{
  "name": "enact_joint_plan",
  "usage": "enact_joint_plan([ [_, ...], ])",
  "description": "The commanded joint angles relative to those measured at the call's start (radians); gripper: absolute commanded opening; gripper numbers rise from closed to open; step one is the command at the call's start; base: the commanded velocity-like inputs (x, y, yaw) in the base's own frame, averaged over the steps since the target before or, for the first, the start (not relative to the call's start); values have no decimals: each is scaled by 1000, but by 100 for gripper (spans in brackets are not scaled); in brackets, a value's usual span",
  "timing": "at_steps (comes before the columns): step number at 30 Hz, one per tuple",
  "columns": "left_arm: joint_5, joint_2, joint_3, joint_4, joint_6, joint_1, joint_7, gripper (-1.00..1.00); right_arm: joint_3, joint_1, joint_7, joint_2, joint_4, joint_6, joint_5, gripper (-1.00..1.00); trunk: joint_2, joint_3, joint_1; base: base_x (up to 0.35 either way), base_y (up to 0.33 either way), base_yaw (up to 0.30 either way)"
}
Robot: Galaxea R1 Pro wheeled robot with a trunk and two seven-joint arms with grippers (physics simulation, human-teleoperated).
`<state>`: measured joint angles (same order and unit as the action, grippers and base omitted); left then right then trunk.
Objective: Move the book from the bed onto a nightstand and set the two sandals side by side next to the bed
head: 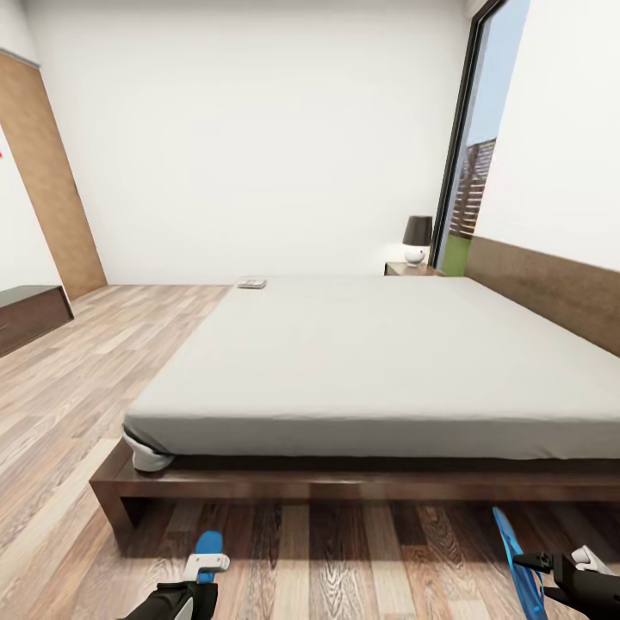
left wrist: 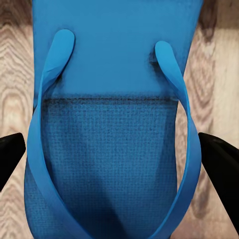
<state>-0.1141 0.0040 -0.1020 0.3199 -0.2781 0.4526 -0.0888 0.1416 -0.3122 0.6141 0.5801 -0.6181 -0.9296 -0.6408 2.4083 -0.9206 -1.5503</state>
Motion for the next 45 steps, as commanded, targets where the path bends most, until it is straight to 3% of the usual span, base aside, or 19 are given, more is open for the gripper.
enact_joint_plan([
  [1, -10, 1, -8, 2, -5, 0, -8, -100, 3, -1, 3, 0, 0, -6, 1, -100, 8, -4, -4, 0, 0, 0],
  [13, -10, 2, -8, 2, -5, 0, -8, -100, 3, -1, 3, 0, 0, -6, 1, -100, 92, -42, -50, 0, 0, 0],
  [45, -11, 2, -8, 2, -5, 0, -8, -100, 3, -1, 3, 0, 0, -6, 1, -100, 99, -166, -64, 0, 0, 0],
])
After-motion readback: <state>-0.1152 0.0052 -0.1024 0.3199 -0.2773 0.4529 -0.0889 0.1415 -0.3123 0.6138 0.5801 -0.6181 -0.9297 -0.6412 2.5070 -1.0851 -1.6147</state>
